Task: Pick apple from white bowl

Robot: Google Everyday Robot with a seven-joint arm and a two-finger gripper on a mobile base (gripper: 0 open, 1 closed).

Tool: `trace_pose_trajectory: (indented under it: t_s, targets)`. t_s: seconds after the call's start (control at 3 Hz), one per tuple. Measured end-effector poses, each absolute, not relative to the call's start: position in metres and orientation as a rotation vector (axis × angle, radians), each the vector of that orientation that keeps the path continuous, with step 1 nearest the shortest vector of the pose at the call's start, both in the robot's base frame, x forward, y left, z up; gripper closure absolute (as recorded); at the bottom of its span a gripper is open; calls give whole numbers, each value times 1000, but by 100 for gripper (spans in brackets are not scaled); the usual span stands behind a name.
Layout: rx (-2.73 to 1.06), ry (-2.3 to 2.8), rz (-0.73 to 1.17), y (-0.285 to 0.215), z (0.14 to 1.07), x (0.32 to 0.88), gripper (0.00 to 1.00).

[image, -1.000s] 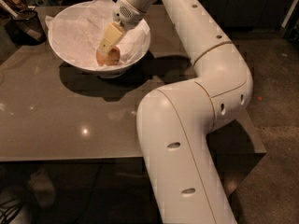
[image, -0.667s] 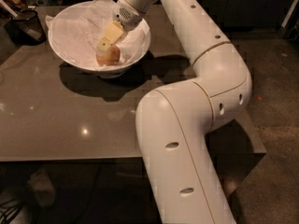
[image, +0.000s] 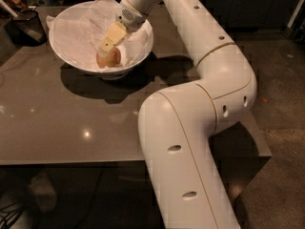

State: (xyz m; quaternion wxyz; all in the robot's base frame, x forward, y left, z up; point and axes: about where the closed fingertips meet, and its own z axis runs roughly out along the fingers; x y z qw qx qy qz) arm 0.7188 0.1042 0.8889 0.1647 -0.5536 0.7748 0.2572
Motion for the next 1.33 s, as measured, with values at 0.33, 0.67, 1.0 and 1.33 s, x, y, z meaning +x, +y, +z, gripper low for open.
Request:
trace_pose_trajectory:
  t_s: [0.33,0.67,1.0,1.33]
  targets:
    - [-1573,2215,737,103,887,719,19]
    - [-1566,2230,739,101,884,719,42]
    - [-1569,2234,738,101,882,719,65]
    - [-1575,2237,748,102,879,718,66]
